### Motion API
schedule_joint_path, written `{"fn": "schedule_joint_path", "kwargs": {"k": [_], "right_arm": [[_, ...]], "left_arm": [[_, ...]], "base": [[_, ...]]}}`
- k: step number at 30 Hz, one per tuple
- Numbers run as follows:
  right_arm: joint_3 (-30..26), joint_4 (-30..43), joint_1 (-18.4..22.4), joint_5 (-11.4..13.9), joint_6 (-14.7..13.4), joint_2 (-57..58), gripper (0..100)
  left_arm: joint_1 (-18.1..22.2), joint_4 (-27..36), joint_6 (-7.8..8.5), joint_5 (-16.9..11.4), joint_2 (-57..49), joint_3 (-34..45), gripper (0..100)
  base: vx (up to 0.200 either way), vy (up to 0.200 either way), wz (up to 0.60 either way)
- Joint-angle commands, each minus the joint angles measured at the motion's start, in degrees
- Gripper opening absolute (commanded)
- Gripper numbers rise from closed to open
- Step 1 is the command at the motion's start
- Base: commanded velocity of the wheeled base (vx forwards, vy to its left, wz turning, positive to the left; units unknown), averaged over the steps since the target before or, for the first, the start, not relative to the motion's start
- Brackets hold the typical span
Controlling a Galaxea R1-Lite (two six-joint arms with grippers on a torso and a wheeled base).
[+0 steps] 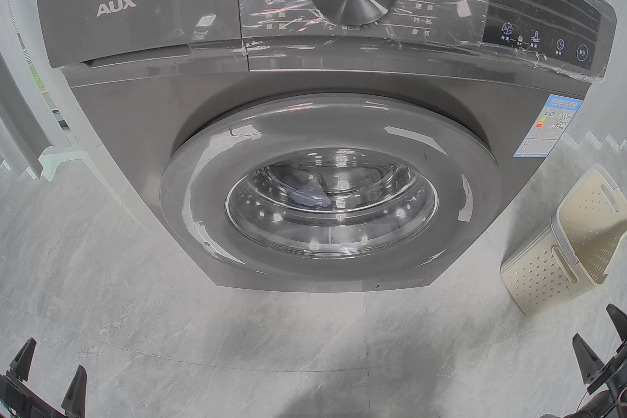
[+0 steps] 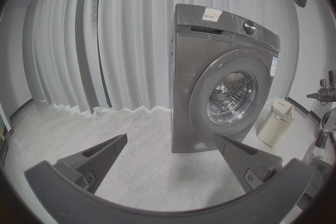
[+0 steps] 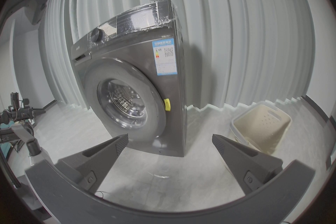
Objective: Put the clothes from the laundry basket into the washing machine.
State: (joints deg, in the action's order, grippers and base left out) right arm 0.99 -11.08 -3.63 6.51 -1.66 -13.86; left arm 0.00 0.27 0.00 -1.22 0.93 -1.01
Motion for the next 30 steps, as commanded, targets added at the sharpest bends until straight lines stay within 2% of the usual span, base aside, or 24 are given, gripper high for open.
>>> {"fn": "schedule_joint_path", "kwargs": {"k": [1,4,9,10,30], "right_arm": [[-0.99,8.71,3.37,-4.22,0.25,13.86,100],[-0.99,11.08,3.46,-5.37,0.60,13.86,100],[-0.90,11.17,3.28,-5.19,1.13,13.86,100],[-0.90,11.17,3.28,-4.66,1.92,13.86,100],[-0.81,11.52,3.46,-5.28,1.57,13.86,100]], "left_arm": [[0.00,0.00,0.00,-0.01,-0.75,0.84,100],[0.00,0.00,0.00,-0.01,-0.75,0.84,100],[0.00,0.00,0.00,-0.01,-0.75,0.84,100],[0.00,0.00,0.00,-0.01,-0.75,0.84,100],[0.00,0.00,0.00,-0.01,-0.75,0.84,100]], "base": [[0.000,0.000,0.00],[0.000,0.000,0.00],[0.000,0.000,0.00],[0.000,0.000,0.00],[0.000,0.000,0.00]]}}
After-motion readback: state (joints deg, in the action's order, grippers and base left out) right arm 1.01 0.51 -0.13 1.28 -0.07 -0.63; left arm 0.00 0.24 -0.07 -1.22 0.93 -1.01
